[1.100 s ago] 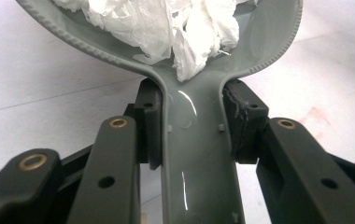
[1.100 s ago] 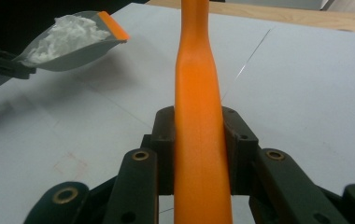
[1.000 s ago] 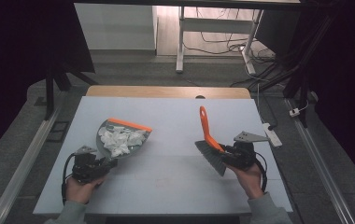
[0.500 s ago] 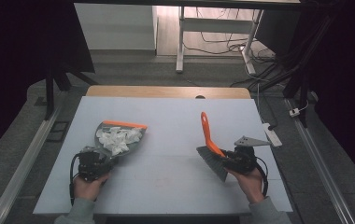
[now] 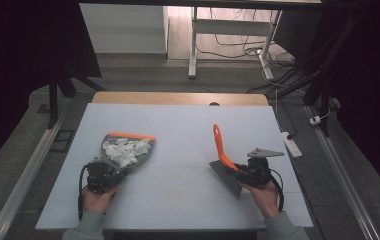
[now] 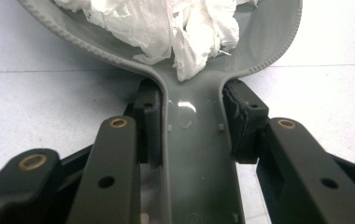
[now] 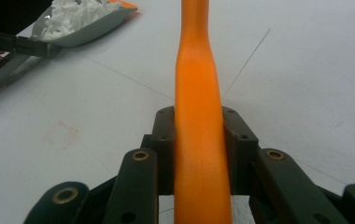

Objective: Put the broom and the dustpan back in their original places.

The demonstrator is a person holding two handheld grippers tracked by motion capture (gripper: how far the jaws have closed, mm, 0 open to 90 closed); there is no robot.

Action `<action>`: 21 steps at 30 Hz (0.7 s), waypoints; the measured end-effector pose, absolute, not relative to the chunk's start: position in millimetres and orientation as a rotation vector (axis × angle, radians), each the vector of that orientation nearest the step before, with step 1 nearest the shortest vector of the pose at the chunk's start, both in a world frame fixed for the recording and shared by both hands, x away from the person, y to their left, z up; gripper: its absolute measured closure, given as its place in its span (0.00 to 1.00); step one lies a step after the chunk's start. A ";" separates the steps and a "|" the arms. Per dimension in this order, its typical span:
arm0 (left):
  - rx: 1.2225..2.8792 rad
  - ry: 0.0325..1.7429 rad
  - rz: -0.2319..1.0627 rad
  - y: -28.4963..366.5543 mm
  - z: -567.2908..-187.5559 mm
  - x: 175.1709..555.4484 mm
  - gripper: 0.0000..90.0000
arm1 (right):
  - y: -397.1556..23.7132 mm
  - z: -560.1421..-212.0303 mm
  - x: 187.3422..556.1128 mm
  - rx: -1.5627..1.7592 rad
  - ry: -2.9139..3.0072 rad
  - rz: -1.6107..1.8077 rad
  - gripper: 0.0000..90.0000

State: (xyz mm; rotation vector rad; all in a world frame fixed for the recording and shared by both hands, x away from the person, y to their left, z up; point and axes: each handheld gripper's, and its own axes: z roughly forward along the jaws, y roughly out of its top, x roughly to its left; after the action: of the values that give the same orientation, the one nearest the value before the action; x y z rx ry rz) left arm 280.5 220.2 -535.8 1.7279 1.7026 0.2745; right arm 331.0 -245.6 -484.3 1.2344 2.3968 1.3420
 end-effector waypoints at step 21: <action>1.717 1.685 0.277 221.3 -532.7 278.3 0.47 | -261.1 -495.4 362.3 1.340 2.428 1.186 0.73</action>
State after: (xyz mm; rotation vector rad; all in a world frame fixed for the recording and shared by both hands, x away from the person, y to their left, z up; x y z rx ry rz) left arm 278.3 221.3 -532.7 1.7173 1.6849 0.2766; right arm 362.3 -261.1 -495.4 1.3396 2.4284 1.1859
